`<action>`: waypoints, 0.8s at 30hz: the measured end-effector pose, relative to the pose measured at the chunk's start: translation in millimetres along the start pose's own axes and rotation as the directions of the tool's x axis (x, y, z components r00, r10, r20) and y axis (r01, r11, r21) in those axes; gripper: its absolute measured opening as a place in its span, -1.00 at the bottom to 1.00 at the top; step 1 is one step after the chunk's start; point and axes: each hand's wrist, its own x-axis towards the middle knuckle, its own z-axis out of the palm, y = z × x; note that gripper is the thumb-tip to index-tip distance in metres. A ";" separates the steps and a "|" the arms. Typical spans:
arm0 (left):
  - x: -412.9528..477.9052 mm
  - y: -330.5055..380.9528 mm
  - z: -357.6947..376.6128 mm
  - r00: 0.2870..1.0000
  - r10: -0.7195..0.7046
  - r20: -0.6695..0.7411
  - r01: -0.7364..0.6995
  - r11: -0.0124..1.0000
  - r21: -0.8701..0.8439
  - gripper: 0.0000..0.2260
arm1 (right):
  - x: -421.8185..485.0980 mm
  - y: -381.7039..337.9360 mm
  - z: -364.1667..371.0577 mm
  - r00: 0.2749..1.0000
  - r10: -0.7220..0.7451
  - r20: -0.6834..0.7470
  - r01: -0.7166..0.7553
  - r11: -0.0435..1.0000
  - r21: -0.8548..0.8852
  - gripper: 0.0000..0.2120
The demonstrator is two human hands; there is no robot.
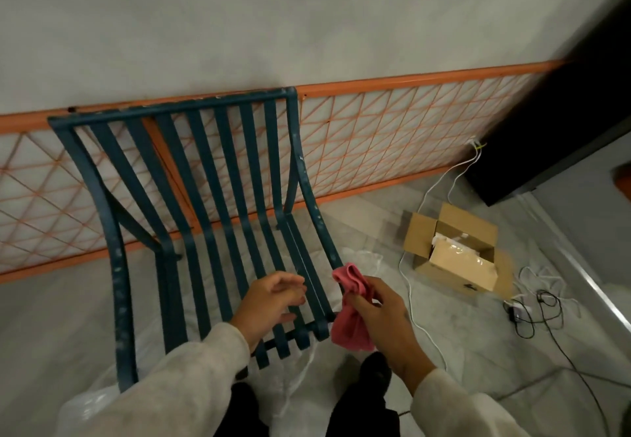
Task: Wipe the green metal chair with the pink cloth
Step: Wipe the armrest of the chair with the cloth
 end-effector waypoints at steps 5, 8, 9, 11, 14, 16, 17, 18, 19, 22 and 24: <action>31.7 1.9 12.0 0.998 -0.028 -0.061 0.024 0.998 -0.055 -0.86 | 62.7 2.6 -42.6 0.984 -0.030 0.175 0.061 0.983 -0.173 -0.80; 47.8 -0.7 26.0 0.988 -0.035 -0.148 0.022 0.996 -0.088 -0.84 | 104.1 2.6 -70.1 0.955 -0.069 0.288 0.131 0.970 -0.203 -0.81; 50.2 -2.9 36.0 0.977 -0.043 -0.207 0.023 0.995 -0.100 -0.83 | 116.7 3.2 -81.5 0.940 -0.082 0.332 0.161 0.963 -0.218 -0.82; 52.8 -6.9 54.7 0.949 -0.038 -0.313 0.009 0.996 -0.092 -0.83 | 144.0 5.6 -97.2 0.915 -0.101 0.391 0.191 0.962 -0.197 -0.82; 63.0 -10.8 105.4 0.864 -0.031 -0.503 -0.044 0.990 -0.137 -0.83 | 185.0 4.9 -128.1 0.817 -0.099 0.568 0.266 0.939 -0.219 -0.77; 62.6 -4.3 116.7 0.854 0.009 -0.520 -0.060 0.995 -0.082 -0.83 | 195.2 -2.3 -128.6 0.788 -0.135 0.601 0.309 0.931 -0.196 -0.75; 62.3 -3.0 126.8 0.834 0.007 -0.551 -0.061 0.995 -0.080 -0.83 | 200.1 -6.1 -131.3 0.756 -0.142 0.639 0.337 0.922 -0.193 -0.75; 61.4 0.6 137.5 0.820 0.004 -0.572 -0.065 0.994 -0.085 -0.83 | 205.6 -9.2 -133.4 0.740 -0.148 0.656 0.350 0.918 -0.187 -0.77; 58.6 0.9 149.5 0.801 0.002 -0.599 -0.074 0.993 -0.096 -0.82 | 213.0 -9.4 -136.8 0.730 -0.154 0.666 0.365 0.911 -0.189 -0.78; 49.0 -9.8 173.7 0.736 -0.025 -0.676 -0.074 0.990 -0.117 -0.81 | 219.7 -5.5 -142.0 0.702 -0.144 0.697 0.387 0.899 -0.204 -0.80; 42.2 -20.2 183.9 0.731 -0.064 -0.680 -0.048 0.988 -0.144 -0.81 | 222.1 2.4 -146.9 0.702 -0.136 0.699 0.385 0.898 -0.212 -0.79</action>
